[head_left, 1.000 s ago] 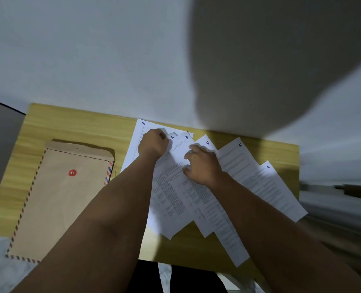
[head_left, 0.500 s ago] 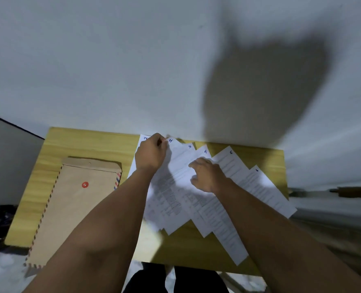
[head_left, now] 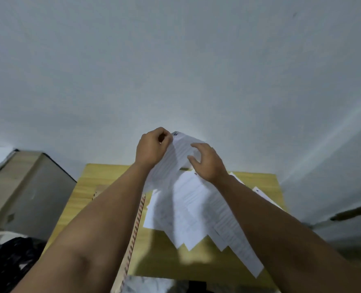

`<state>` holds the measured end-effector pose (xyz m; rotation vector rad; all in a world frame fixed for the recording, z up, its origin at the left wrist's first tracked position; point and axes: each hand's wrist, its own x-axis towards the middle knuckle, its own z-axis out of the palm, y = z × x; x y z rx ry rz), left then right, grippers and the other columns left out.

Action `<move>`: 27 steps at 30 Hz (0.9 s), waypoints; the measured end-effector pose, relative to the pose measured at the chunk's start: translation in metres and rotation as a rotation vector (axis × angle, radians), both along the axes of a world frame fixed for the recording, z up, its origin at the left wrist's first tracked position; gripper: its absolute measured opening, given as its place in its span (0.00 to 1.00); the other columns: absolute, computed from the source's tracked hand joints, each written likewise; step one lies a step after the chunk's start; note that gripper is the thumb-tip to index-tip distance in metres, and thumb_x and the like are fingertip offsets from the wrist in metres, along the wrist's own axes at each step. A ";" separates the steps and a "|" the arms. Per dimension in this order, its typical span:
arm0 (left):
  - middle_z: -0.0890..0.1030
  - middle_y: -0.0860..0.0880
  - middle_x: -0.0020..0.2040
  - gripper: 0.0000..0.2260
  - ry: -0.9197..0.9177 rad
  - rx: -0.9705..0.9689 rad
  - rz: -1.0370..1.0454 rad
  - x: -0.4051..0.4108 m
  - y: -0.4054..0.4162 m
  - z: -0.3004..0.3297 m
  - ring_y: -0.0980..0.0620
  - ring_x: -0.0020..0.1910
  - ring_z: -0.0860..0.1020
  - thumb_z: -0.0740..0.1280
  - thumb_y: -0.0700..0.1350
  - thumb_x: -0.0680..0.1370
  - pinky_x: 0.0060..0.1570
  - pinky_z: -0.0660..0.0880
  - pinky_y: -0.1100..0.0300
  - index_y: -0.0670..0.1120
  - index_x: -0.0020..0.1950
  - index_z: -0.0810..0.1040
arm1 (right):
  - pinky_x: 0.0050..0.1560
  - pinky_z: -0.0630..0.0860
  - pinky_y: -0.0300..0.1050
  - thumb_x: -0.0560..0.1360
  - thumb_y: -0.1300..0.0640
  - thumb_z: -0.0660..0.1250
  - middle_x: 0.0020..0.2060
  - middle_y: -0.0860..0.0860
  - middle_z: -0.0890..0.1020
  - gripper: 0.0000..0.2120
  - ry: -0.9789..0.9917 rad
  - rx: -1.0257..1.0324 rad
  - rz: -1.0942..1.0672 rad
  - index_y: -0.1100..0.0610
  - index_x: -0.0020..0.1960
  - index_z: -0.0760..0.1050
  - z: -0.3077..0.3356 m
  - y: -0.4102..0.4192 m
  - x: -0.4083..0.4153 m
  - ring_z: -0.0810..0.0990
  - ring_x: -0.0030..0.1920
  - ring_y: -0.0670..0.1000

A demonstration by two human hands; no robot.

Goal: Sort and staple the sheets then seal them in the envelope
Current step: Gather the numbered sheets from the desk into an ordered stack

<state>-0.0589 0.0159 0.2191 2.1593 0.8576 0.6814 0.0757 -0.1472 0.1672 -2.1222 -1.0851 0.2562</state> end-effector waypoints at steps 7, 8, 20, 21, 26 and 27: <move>0.85 0.55 0.41 0.04 -0.195 -0.006 -0.069 -0.068 -0.014 0.069 0.55 0.41 0.81 0.72 0.45 0.79 0.43 0.76 0.62 0.49 0.45 0.84 | 0.74 0.62 0.57 0.77 0.48 0.68 0.74 0.47 0.74 0.24 -0.189 0.167 -0.043 0.46 0.73 0.72 0.101 0.017 -0.059 0.69 0.75 0.48; 0.85 0.55 0.41 0.04 -0.208 -0.011 -0.066 -0.080 -0.017 0.075 0.57 0.39 0.80 0.72 0.46 0.79 0.42 0.75 0.64 0.49 0.45 0.84 | 0.74 0.64 0.57 0.77 0.48 0.69 0.68 0.44 0.79 0.20 -0.154 0.175 -0.032 0.45 0.69 0.76 0.112 0.015 -0.068 0.75 0.70 0.47; 0.77 0.55 0.31 0.04 -0.224 -0.254 0.058 -0.186 -0.032 0.073 0.59 0.31 0.72 0.74 0.44 0.77 0.41 0.72 0.60 0.49 0.42 0.84 | 0.48 0.78 0.41 0.77 0.57 0.72 0.42 0.50 0.88 0.05 0.415 0.266 0.143 0.57 0.44 0.85 0.140 -0.002 -0.147 0.86 0.44 0.48; 0.75 0.56 0.31 0.04 -0.241 -0.268 0.068 -0.189 -0.033 0.072 0.59 0.30 0.71 0.74 0.44 0.78 0.41 0.72 0.61 0.48 0.43 0.84 | 0.51 0.79 0.41 0.76 0.56 0.73 0.44 0.49 0.88 0.04 0.395 0.228 0.166 0.56 0.45 0.86 0.136 -0.003 -0.151 0.86 0.47 0.47; 0.72 0.56 0.30 0.03 -0.263 -0.294 0.086 -0.203 -0.034 0.071 0.58 0.30 0.69 0.73 0.45 0.79 0.38 0.70 0.61 0.47 0.47 0.84 | 0.44 0.78 0.30 0.75 0.60 0.75 0.45 0.50 0.89 0.06 0.477 0.198 0.169 0.56 0.52 0.87 0.126 -0.009 -0.164 0.86 0.43 0.42; 0.72 0.56 0.30 0.02 -0.253 -0.297 0.084 -0.205 -0.034 0.070 0.57 0.31 0.69 0.73 0.45 0.78 0.39 0.70 0.60 0.48 0.47 0.84 | 0.42 0.78 0.30 0.75 0.61 0.75 0.45 0.51 0.89 0.06 0.488 0.214 0.147 0.57 0.52 0.87 0.125 -0.009 -0.164 0.86 0.42 0.41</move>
